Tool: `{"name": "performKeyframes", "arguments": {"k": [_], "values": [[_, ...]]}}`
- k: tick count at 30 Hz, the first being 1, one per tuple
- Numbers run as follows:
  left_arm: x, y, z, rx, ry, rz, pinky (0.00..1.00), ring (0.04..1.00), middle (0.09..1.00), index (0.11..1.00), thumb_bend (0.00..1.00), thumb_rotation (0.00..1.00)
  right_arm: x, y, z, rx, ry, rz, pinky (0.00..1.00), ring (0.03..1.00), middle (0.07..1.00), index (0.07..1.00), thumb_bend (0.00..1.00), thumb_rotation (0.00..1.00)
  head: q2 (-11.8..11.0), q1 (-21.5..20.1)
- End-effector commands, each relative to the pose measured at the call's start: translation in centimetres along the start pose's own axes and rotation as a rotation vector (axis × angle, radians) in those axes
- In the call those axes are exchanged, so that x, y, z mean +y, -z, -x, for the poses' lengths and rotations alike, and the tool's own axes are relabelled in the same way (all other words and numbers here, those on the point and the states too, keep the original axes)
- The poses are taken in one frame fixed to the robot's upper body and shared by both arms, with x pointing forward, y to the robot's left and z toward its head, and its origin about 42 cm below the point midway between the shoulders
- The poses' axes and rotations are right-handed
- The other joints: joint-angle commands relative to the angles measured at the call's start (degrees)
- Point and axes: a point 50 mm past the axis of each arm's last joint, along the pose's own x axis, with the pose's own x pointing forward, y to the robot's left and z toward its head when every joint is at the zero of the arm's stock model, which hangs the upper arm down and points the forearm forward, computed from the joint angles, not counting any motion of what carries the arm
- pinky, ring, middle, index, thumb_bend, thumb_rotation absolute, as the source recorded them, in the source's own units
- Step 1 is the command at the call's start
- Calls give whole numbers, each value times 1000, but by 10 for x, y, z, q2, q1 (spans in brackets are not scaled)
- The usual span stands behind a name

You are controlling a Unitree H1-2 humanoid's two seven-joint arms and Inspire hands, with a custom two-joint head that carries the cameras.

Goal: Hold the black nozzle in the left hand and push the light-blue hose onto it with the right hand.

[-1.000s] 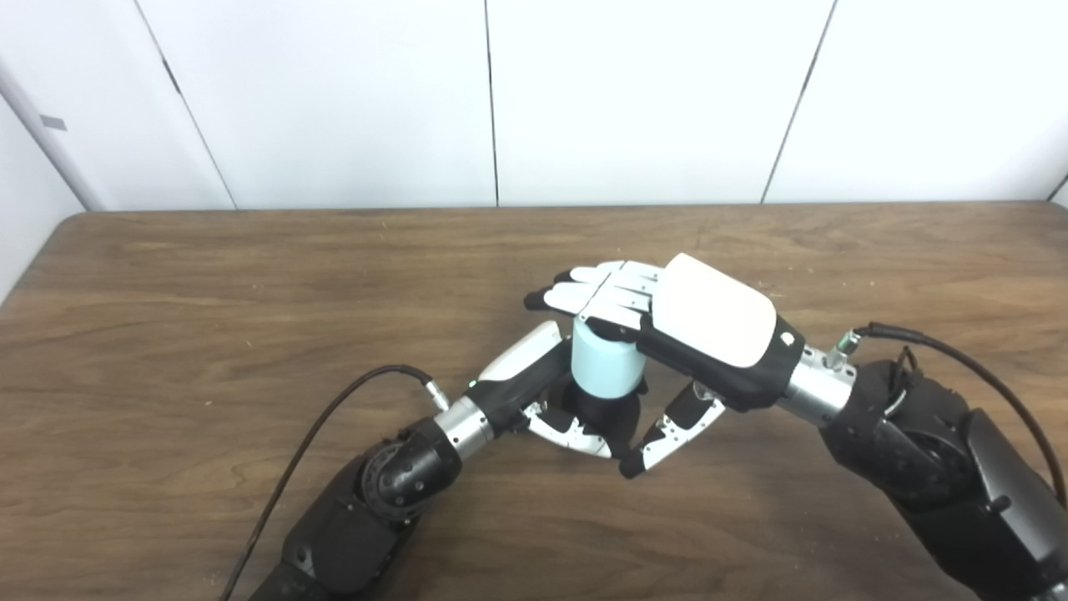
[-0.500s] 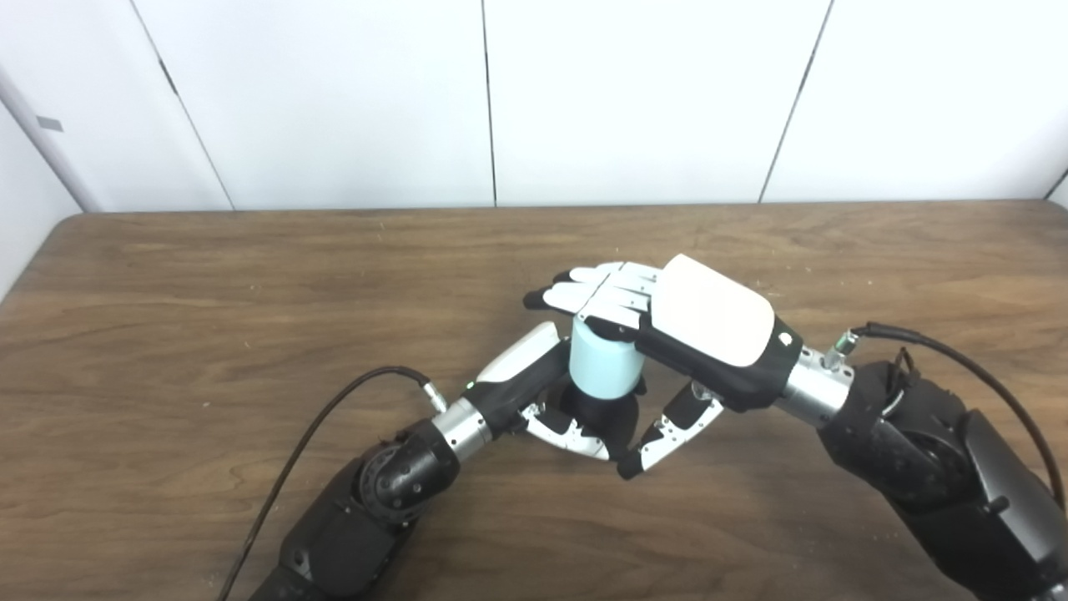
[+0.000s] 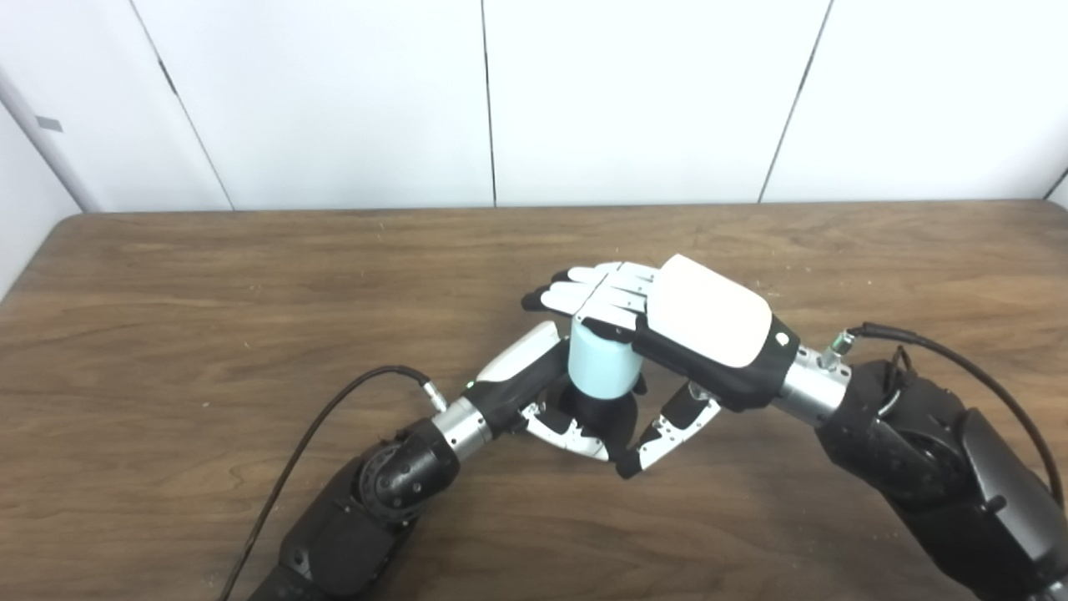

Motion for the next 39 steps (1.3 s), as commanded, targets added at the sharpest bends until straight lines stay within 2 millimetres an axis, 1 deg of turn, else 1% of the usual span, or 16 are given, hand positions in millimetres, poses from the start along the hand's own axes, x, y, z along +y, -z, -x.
{"name": "performKeyframes", "arguments": {"k": [1,15,26,29,35,39], "values": [[-30,39,33,243,173,4,596,654,645,488,512,71,36,-5,12,-3,-217,-31,839,895,902,933,781,342,0,1],[-29,38,35,233,175,-13,596,639,647,489,512,71,39,-9,15,-1,-236,-25,830,898,905,930,785,341,4,-1],[-29,38,35,234,175,5,588,637,649,489,512,71,43,-10,16,4,-248,-55,827,898,905,926,776,342,5,0],[-28,37,37,239,172,8,619,661,639,489,512,71,44,-13,16,5,-251,-65,827,898,906,928,774,340,6,0],[-28,36,37,248,171,6,631,674,649,489,513,71,46,-13,15,8,-253,-70,827,898,906,930,774,339,7,0],[-29,36,36,240,172,2,613,649,652,489,512,71,47,-10,13,10,-254,-67,826,898,906,929,774,339,7,-1]]}}
